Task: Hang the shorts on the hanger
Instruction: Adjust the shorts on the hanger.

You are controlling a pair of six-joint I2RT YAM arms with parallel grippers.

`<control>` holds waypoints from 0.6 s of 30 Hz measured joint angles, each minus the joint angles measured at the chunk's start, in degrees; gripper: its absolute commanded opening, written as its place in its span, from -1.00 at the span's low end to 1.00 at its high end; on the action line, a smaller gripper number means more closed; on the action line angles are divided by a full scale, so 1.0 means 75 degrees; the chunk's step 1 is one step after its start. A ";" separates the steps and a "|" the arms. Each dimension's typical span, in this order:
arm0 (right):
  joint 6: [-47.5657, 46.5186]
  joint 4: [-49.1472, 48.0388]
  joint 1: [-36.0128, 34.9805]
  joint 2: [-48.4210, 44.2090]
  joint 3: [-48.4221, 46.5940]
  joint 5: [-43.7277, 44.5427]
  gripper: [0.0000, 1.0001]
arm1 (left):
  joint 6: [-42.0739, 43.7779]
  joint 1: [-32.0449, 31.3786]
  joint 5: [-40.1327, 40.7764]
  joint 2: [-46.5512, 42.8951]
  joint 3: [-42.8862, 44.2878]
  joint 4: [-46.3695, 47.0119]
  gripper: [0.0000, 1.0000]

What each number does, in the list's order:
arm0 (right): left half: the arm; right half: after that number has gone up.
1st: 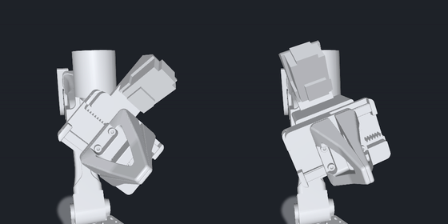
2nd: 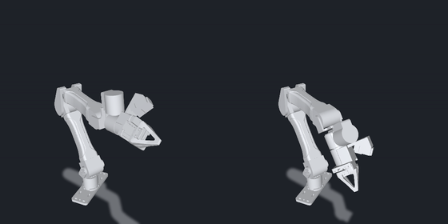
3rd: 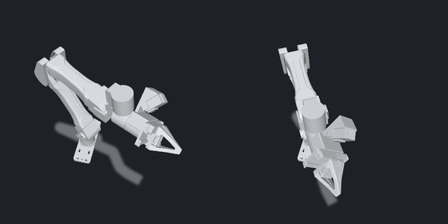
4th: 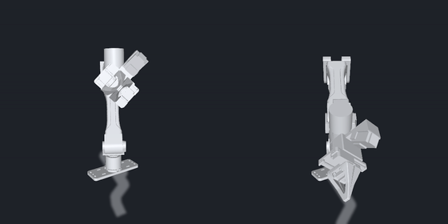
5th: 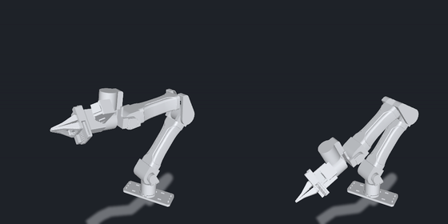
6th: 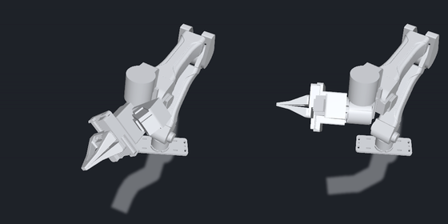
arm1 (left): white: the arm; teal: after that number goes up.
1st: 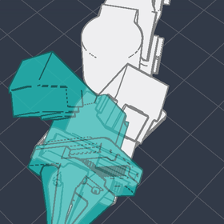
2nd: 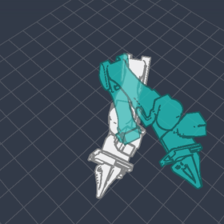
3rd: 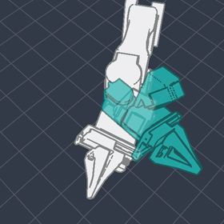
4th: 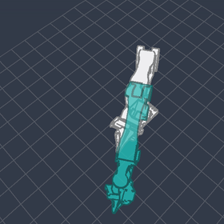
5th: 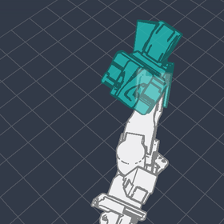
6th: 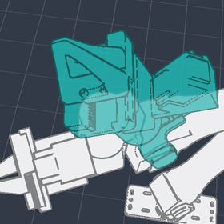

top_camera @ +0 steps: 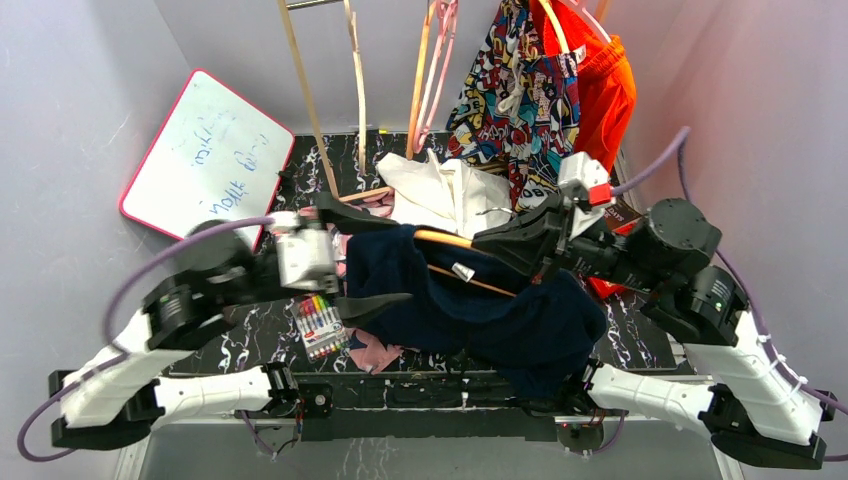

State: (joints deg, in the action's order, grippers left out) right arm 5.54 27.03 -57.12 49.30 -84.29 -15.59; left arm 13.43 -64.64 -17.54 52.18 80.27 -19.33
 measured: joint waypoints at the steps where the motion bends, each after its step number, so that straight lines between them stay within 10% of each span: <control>1: -0.0015 -0.0082 0.0000 -0.0079 0.0026 0.0204 -1.00 | -0.0003 0.0000 0.0192 -0.0315 -0.0015 0.0035 0.97; 7: -0.0140 -0.0306 0.0003 0.0070 -0.0259 0.0367 -1.00 | 0.0105 -0.0003 0.0860 -0.1483 0.0219 0.0711 0.97; 18: -0.0175 0.0166 0.0003 0.0962 -0.0848 -0.0764 -1.00 | 0.1029 -0.0006 0.0297 0.0874 0.1495 -0.0647 0.93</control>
State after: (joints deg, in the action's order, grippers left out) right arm 4.23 28.27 -57.10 56.51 -90.65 -21.32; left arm 21.15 -64.69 -15.31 58.74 91.48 -24.18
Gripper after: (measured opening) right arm 0.041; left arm 0.982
